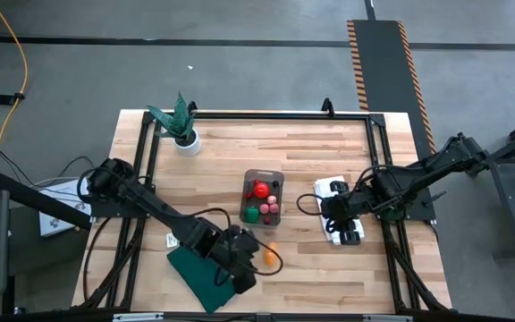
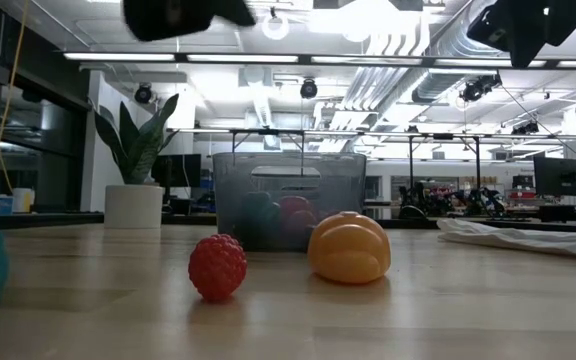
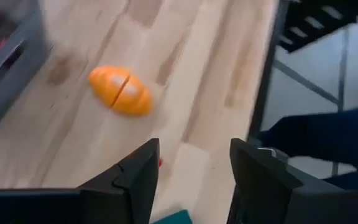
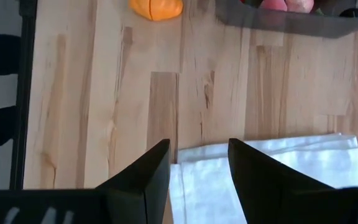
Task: Pick and placing Produce into tupperware
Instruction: Put the red raspberry into the transparent black bin
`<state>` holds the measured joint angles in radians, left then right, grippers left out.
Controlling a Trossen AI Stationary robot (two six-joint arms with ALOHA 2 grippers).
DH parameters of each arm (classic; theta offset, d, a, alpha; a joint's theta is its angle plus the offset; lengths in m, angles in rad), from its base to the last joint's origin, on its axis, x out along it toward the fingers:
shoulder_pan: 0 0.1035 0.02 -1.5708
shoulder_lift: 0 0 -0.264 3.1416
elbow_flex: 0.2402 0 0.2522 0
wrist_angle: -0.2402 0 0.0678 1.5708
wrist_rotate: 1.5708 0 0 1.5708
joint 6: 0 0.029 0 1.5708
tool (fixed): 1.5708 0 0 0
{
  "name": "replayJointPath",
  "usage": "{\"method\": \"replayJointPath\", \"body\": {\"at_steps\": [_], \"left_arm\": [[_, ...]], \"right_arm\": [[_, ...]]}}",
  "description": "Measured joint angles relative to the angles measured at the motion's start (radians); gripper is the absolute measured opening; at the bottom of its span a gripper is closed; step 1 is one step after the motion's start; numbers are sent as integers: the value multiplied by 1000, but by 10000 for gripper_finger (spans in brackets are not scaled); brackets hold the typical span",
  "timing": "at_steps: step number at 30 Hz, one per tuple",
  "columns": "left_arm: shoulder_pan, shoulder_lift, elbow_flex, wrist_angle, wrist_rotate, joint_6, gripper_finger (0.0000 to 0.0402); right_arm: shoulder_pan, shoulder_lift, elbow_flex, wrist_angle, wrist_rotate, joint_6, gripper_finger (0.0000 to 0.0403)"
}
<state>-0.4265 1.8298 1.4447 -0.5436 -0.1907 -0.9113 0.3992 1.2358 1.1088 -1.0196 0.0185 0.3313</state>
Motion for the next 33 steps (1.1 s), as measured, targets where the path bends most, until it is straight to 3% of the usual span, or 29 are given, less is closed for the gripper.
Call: {"method": "replayJointPath", "body": {"at_steps": [9, 21, 33], "left_arm": [[1, 60, -1, -42, 115, 200, 171], [1, 121, -4, -114, 131, 204, 177], [1, 148, -1, -11, 130, 200, 198]], "right_arm": [[0, 0, 0, -31, 42, 50, 153], [0, 0, 0, -26, 87, 98, 153], [0, 0, 0, -27, 89, 106, 153]]}}
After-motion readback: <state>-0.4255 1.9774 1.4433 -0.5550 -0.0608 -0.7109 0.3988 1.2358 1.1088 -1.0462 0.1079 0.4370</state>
